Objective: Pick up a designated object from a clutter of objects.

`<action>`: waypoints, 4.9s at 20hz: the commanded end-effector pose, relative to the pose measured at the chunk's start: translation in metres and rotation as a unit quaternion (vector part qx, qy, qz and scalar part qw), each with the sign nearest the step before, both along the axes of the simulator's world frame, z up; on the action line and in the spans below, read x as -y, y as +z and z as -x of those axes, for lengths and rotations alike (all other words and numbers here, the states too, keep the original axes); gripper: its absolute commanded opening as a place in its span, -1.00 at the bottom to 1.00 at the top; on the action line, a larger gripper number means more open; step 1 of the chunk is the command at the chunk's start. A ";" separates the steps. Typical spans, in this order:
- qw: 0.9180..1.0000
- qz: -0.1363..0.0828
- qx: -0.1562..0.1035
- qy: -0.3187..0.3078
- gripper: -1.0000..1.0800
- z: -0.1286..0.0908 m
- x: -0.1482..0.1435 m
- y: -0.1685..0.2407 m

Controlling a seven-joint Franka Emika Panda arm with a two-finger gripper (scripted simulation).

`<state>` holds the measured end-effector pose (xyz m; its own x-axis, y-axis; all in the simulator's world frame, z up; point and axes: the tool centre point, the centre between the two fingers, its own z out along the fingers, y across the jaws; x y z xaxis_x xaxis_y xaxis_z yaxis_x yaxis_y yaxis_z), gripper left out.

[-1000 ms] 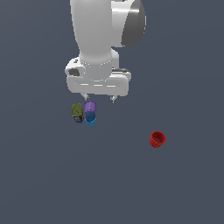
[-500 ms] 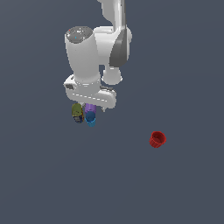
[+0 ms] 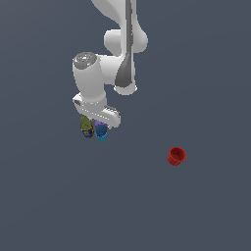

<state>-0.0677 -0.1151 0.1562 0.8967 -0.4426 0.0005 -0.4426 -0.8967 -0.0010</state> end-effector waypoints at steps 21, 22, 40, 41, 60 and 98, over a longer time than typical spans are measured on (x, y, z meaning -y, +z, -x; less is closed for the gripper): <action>1.000 0.001 -0.001 -0.026 0.92 0.014 0.008 -0.054; 1.000 0.001 -0.001 -0.026 0.92 0.014 0.008 -0.057; 1.000 0.001 0.000 -0.026 -1.00 0.013 0.008 -0.066; 1.000 0.001 0.000 -0.026 -1.00 0.013 0.008 -0.065; 1.000 0.001 0.000 -0.026 -1.00 -0.041 0.030 0.020; 1.000 0.000 0.000 -0.026 -1.00 -0.185 0.086 0.224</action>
